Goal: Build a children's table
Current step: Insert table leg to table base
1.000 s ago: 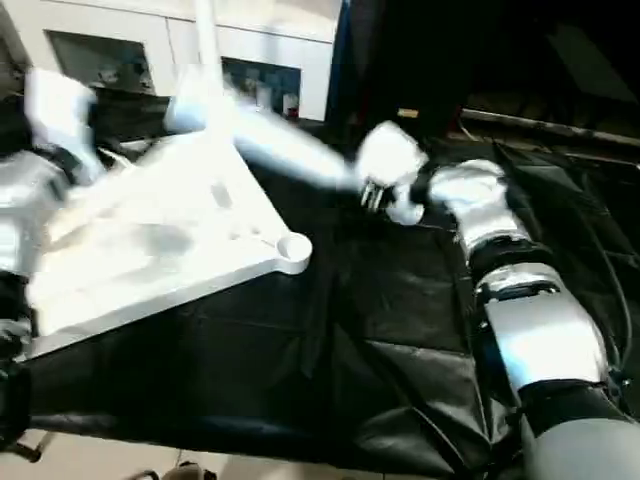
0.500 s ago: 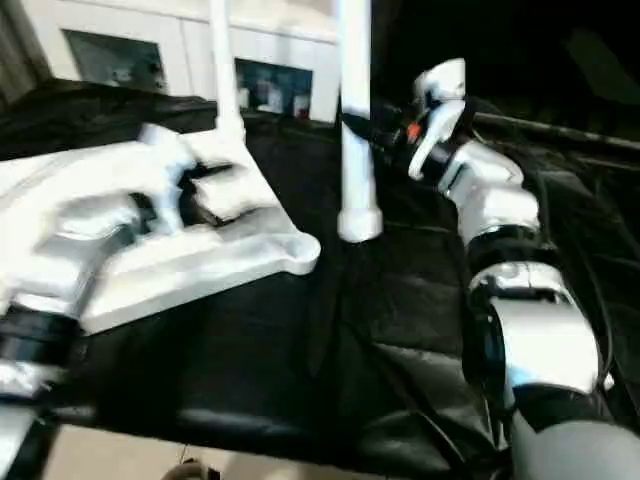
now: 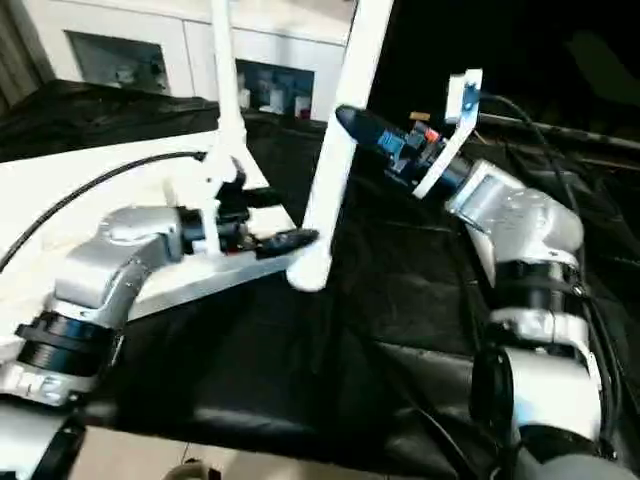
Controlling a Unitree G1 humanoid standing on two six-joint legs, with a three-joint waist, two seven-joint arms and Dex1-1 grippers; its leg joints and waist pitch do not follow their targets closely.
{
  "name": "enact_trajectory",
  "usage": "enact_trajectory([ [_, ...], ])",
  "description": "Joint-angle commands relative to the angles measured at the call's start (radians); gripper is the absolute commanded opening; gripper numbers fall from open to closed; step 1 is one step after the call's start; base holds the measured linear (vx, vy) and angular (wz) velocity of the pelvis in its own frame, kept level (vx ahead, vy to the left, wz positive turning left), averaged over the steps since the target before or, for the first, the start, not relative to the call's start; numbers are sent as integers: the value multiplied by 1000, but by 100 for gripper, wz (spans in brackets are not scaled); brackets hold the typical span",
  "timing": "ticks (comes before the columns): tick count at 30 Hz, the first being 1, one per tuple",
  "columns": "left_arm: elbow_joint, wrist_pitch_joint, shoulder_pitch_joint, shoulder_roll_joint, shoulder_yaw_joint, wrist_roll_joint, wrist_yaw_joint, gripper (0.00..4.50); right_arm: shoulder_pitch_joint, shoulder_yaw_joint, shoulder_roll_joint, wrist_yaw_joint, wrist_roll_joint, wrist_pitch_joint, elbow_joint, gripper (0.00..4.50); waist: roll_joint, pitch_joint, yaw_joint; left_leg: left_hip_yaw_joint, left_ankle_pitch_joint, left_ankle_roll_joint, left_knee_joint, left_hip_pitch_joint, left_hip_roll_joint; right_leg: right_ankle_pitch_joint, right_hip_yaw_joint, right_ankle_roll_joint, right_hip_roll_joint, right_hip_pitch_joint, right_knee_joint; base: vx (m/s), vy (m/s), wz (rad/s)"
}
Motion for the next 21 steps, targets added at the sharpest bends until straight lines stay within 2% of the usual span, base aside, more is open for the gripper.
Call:
enact_trajectory([
  [1, -35, 32, -2, -16, -25, -24, -9, 450, 13, -23, 1, -33, 35, 47, -71, 159, 14, -84, 2, 11, -135, -32, -67, 33, 0, 28, 26, -246, -45, 55, -65, 0, 0, 0],
  [2, -40, 39, -1, -22, -24, -27, -8, 450, 18, -23, 2, -46, 39, 55, -87, 159, 16, -83, 2, 10, -131, -36, -68, 32, 0, 30, 27, -243, -44, 56, -65, 0, 0, 0],
  [7, -52, 70, 1, -40, -13, -52, -4, 450, 34, -16, 2, -77, 46, 71, -124, 159, 13, -82, 1, 11, -134, -41, -69, 31, -1, 17, 27, -232, -44, 57, -69, 0, 0, 0],
  [11, -45, 84, -4, -50, -6, -30, 50, 450, 47, -6, 19, -113, 35, 67, -160, 159, 12, -82, -1, 9, -133, -47, -71, 31, -1, 6, 27, -216, -43, 57, -70, 0, 0, 0],
  [12, -48, 90, -4, -51, -5, -29, 57, 431, 51, -6, 22, -124, 37, 69, -171, 159, 14, -83, -1, 9, -128, -47, -71, 32, -1, 10, 27, -215, -43, 57, -69, 0, 0, 0],
  [13, -52, 97, -3, -52, -7, -17, 79, 431, 54, -1, 28, -142, 28, 59, -182, 159, 13, -82, -2, 9, -130, -46, -71, 31, -2, 7, 27, -213, -42, 57, -70, 0, 0, 0],
  [14, -53, 111, -5, -58, -5, 4, 124, 420, 58, 7, 37, -170, 16, 46, -196, 159, 8, -82, -1, 10, -125, -46, -71, 31, 0, 9, 28, -210, -43, 58, -70, 0, 0, 0],
  [20, -56, 164, -17, -88, 27, 42, 280, 373, 66, 1, 96, -274, 3, 13, -236, 159, 11, -81, -2, 9, -136, -57, -73, 33, -1, -25, 28, -195, -43, 55, -74, 0, 0, 0],
  [21, -59, 172, -18, -94, 30, 50, 310, 357, 66, -2, 108, -295, -1, 5, -242, 159, 15, -81, -2, 8, -133, -59, -73, 33, -1, -18, 28, -194, -44, 55, -72, 0, 0, 0],
])
